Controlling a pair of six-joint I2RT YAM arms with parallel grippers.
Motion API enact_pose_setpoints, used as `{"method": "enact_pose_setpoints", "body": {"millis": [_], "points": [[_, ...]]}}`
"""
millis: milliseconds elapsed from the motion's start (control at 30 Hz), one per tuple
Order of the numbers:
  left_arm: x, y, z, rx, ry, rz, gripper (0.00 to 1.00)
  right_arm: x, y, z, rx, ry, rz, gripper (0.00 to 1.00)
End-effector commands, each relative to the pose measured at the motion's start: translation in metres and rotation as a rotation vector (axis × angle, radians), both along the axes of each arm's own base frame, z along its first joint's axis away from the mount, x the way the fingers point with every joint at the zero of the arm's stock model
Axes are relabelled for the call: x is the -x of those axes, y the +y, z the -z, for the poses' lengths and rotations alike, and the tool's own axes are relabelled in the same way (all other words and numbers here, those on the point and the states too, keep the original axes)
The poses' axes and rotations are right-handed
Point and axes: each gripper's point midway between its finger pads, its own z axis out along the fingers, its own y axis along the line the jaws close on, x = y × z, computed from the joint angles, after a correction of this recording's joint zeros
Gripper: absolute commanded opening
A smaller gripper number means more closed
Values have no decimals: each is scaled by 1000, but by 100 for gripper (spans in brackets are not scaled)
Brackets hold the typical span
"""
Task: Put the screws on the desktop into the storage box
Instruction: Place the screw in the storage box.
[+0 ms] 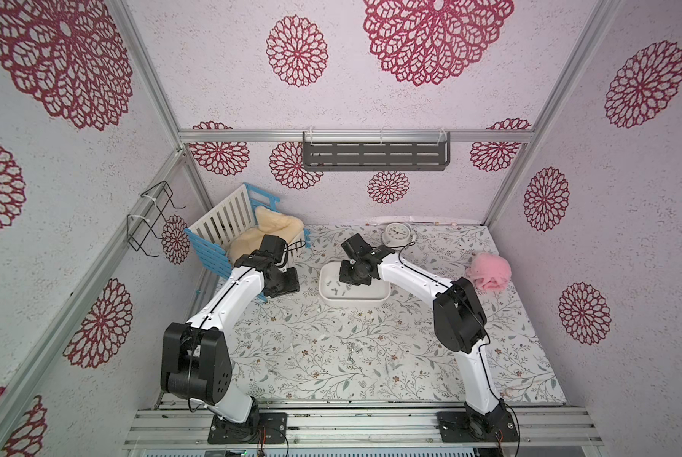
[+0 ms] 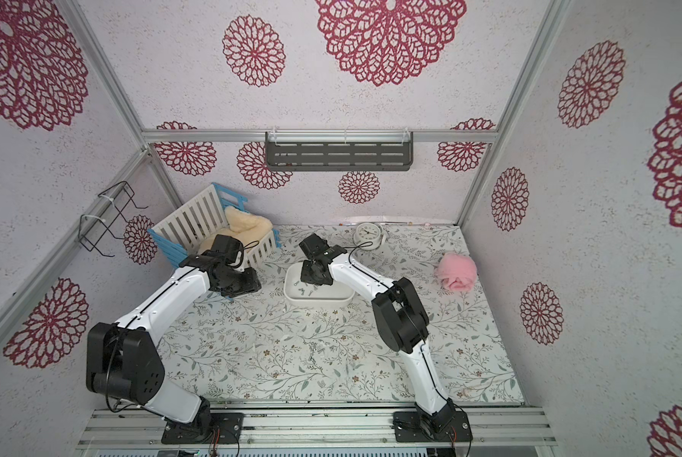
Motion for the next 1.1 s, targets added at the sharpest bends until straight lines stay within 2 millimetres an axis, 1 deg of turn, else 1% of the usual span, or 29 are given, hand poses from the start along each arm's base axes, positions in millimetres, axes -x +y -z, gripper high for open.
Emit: {"method": "enact_pose_setpoints", "body": {"millis": [0, 167, 267, 467, 633, 700, 767, 833, 900, 1000, 1067], "points": [[-4, 2, -7, 18, -28, -14, 47, -11, 11, -12, -50, -24, 22, 0], [-3, 2, -6, 19, -24, -15, 47, -14, 19, 2, -58, -2, 17, 0], [-4, 3, -5, 19, -22, -17, 47, -15, 22, 5, -61, 2, 14, 1], [-4, 3, -4, 19, -20, -18, 47, -16, 28, 10, -57, 9, 4, 11], [-4, 2, -4, 20, -19, -17, 47, -16, 32, 8, -56, 7, -2, 25], [-4, 3, -4, 20, -21, -19, 47, -17, 32, 0, -40, -13, -1, 27], [-4, 3, -4, 19, -20, -19, 47, -17, 33, -13, -29, -46, -3, 27], [-4, 3, -4, 20, -19, -19, 47, -16, 34, -33, -38, -86, -4, 27], [-4, 3, -3, 21, -17, -19, 47, -13, 33, -58, -36, -137, 0, 27], [-4, 2, -3, 23, -15, -17, 47, -3, 27, -91, -24, -202, 11, 28], [-4, 2, -3, 26, -15, -17, 47, 6, 22, -107, -17, -235, 18, 28]]}}
